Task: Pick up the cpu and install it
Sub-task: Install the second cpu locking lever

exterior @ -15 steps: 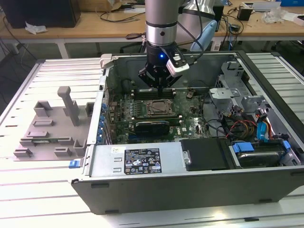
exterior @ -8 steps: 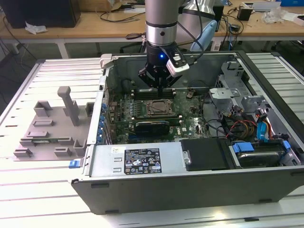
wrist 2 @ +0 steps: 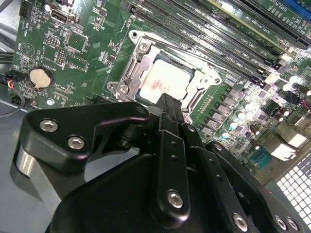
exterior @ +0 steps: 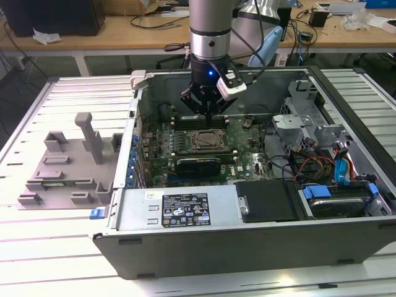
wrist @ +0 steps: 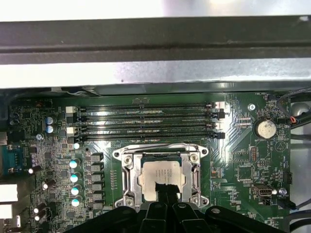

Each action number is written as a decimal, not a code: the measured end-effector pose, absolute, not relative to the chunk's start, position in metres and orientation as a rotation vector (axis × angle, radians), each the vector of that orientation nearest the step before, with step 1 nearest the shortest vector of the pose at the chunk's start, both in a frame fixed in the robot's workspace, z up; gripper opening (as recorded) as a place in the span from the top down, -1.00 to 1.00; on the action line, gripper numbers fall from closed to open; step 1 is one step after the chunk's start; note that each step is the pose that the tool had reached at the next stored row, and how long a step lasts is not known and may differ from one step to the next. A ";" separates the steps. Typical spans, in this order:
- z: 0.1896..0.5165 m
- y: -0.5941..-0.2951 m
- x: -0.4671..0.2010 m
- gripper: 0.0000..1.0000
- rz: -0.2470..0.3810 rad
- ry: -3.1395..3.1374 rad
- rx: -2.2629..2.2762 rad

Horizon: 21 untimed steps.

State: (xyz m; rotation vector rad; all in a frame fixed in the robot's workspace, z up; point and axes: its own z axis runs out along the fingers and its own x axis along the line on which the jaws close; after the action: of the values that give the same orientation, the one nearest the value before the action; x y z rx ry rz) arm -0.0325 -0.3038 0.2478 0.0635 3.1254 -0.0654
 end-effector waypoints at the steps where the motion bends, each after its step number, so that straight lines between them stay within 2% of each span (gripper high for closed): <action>1: 0.248 -0.304 -0.033 0.79 -0.065 3.125 0.063; 9: 0.248 -0.310 -0.032 0.79 -0.065 3.125 0.063; 21: 0.247 -0.348 -0.033 0.79 -0.065 3.125 0.063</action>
State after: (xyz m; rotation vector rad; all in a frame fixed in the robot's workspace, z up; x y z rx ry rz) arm -0.0327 -0.3485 0.2472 0.0631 3.1254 -0.0654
